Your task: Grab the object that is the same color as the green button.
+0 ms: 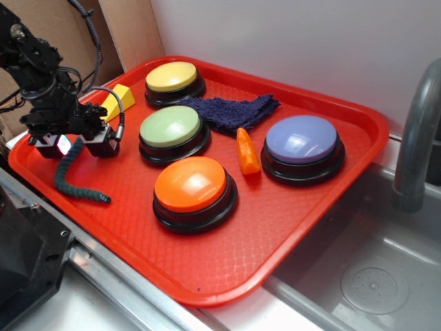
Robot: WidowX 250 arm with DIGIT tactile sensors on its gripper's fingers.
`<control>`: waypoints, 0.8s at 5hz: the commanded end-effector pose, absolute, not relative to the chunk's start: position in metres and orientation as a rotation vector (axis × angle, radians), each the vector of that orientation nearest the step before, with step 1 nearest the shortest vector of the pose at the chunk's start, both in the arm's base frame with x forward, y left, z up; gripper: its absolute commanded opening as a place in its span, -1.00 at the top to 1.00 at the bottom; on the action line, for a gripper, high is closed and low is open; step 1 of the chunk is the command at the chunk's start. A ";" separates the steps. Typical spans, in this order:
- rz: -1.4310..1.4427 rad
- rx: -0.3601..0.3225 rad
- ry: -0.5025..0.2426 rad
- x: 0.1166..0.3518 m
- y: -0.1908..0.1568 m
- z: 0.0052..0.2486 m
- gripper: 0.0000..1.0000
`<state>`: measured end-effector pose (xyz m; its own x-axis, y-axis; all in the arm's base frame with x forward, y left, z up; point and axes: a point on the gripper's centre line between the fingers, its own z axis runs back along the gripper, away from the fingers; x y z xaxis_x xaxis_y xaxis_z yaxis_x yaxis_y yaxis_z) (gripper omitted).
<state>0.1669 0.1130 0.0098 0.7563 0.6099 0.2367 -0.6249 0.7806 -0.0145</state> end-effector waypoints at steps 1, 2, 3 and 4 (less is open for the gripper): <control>0.767 0.037 -0.301 0.164 0.126 0.017 1.00; 0.755 0.036 -0.302 0.163 0.125 0.019 1.00; 0.742 0.029 -0.308 0.164 0.123 0.022 1.00; 0.693 0.104 -0.268 0.166 0.122 0.034 1.00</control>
